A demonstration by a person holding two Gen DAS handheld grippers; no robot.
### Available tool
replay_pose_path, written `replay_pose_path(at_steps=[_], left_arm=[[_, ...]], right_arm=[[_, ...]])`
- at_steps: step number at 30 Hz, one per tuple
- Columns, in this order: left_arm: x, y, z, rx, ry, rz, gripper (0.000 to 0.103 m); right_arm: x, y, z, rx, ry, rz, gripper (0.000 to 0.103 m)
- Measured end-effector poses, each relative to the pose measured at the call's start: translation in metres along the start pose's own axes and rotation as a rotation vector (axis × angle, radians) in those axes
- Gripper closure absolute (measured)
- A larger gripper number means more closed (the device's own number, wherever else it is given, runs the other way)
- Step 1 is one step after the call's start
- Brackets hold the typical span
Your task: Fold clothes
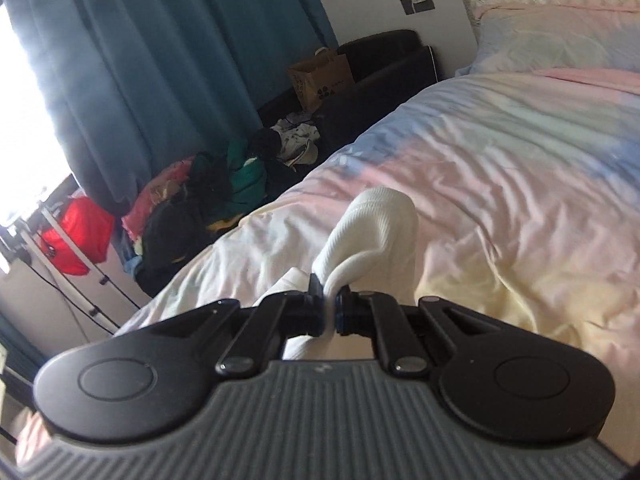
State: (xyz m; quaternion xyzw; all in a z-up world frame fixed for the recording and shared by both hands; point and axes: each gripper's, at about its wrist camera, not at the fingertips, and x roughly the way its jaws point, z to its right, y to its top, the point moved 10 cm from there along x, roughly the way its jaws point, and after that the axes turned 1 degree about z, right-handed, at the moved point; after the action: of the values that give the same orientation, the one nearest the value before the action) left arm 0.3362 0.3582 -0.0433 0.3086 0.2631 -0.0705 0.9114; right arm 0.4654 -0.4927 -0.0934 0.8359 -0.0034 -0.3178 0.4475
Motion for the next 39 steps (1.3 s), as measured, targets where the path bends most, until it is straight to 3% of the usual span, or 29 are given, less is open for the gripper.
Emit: replay_pose_path(at_steps=[8, 11, 13, 15, 16, 20, 22, 23, 25, 28, 31, 35, 39], left_arm=[[0.179, 0.019, 0.024, 0.118, 0.192, -0.074, 0.094], [0.208, 0.014, 0.025, 0.198, 0.233, -0.106, 0.091], [0.211, 0.012, 0.022, 0.214, 0.227, -0.115, 0.089], [0.2, 0.009, 0.02, 0.24, 0.198, -0.128, 0.086], [0.193, 0.008, 0.018, 0.254, 0.181, -0.136, 0.079], [0.136, -0.006, 0.022, 0.276, 0.05, -0.144, 0.034], [0.095, -0.016, 0.022, 0.299, 0.045, -0.115, 0.016], [0.079, -0.021, 0.019, 0.293, 0.045, -0.109, 0.014], [0.05, -0.032, 0.009, 0.262, 0.04, -0.114, 0.013], [0.018, -0.044, -0.024, 0.144, 0.119, -0.111, 0.013], [0.01, -0.055, -0.053, -0.028, 0.107, -0.132, 0.014], [0.015, -0.075, -0.082, -0.223, 0.094, -0.191, 0.028], [0.03, -0.066, -0.091, -0.283, 0.074, -0.141, 0.024]], right_arm=[[0.141, -0.041, -0.046, -0.109, -0.096, -0.104, 0.094], [0.165, -0.061, -0.04, -0.084, -0.121, -0.149, 0.093], [0.165, -0.06, -0.037, -0.054, -0.088, -0.13, 0.088], [0.158, -0.056, -0.037, -0.039, -0.036, -0.11, 0.079], [0.152, -0.054, -0.036, -0.031, 0.003, -0.108, 0.068], [0.112, -0.049, -0.024, 0.082, 0.188, -0.147, 0.033], [0.084, -0.046, -0.011, 0.132, 0.229, -0.138, 0.028], [0.069, -0.046, -0.005, 0.148, 0.238, -0.13, 0.027], [0.04, -0.049, 0.011, 0.178, 0.247, -0.115, 0.027], [0.004, -0.06, 0.039, 0.218, 0.244, -0.088, 0.025], [-0.012, -0.082, 0.067, 0.307, 0.234, -0.109, 0.025], [-0.002, -0.119, 0.076, 0.416, 0.285, -0.21, 0.025], [0.026, -0.136, 0.058, 0.379, 0.289, -0.249, 0.026]])
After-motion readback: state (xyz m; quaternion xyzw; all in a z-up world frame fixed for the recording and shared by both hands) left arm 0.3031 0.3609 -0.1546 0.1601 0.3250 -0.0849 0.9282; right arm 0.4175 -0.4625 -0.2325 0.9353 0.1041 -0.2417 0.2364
